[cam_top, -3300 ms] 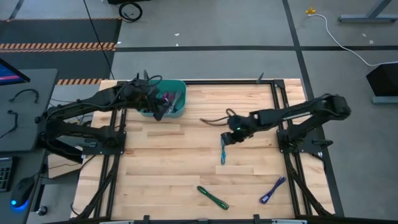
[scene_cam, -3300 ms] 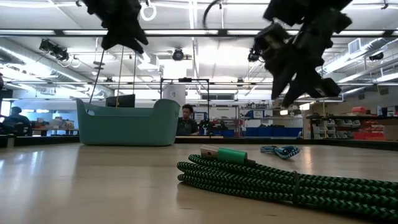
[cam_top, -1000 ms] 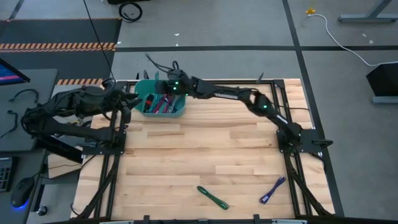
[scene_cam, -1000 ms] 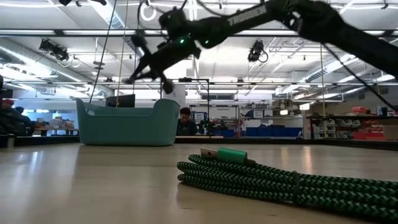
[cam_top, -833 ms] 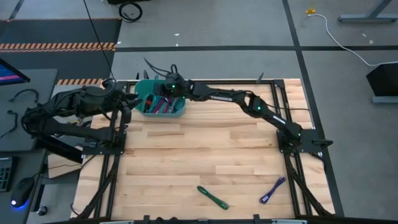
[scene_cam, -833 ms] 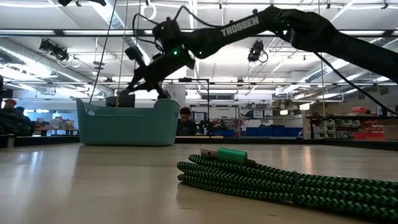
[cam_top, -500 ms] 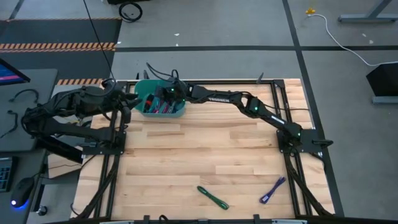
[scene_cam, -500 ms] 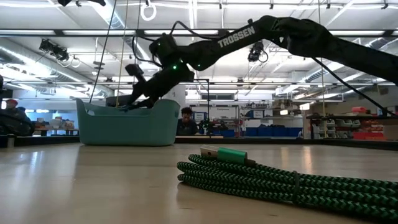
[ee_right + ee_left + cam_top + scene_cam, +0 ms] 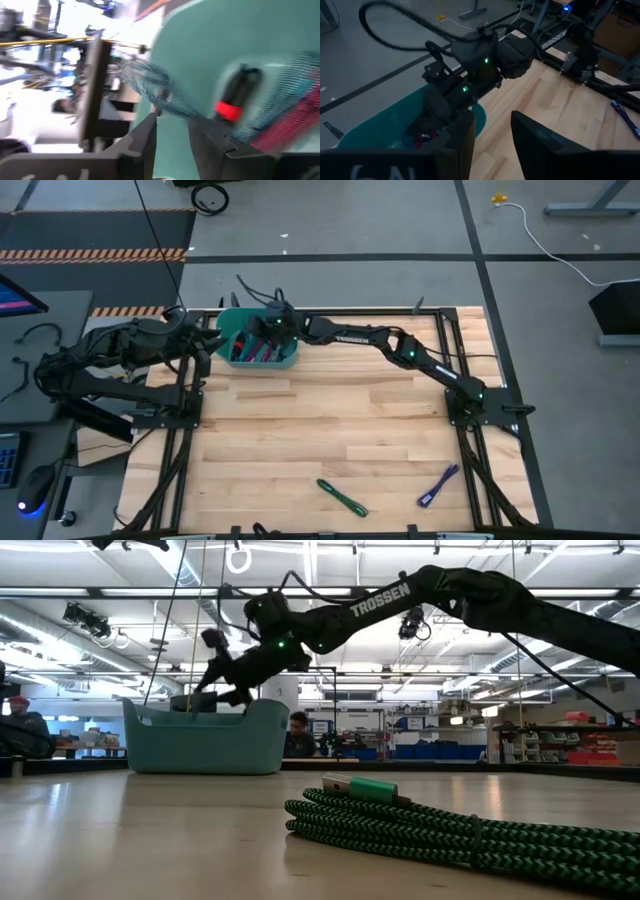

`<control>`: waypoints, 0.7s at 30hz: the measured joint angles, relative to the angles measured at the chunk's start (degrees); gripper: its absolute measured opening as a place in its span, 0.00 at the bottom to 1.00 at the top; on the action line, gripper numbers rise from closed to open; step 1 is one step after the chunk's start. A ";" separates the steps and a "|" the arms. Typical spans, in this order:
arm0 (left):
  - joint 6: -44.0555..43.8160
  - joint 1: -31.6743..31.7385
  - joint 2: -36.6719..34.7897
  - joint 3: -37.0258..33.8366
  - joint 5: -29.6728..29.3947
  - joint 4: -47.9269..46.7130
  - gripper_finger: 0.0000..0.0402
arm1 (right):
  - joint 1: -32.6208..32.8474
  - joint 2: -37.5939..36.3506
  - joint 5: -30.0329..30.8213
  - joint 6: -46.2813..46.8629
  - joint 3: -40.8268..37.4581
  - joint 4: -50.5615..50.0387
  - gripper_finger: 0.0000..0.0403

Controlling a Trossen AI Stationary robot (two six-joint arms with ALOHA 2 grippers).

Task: Pick and place USB-C Cables
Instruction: Put the blue USB charger cable into the green bin, then put the green USB charger cable into the green bin

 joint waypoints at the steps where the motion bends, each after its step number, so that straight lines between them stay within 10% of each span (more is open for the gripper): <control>1: -0.10 0.00 0.00 0.00 0.00 -0.02 0.33 | -0.20 -0.02 -1.05 -0.10 0.00 1.24 0.30; 12: -2.11 0.00 0.00 -0.02 0.02 -0.16 0.33 | -0.82 -6.39 -4.62 -10.51 0.02 3.94 0.33; 21: -3.23 0.00 0.00 -0.02 0.02 -0.26 0.33 | 3.25 -22.89 4.35 -43.15 0.17 -24.00 0.31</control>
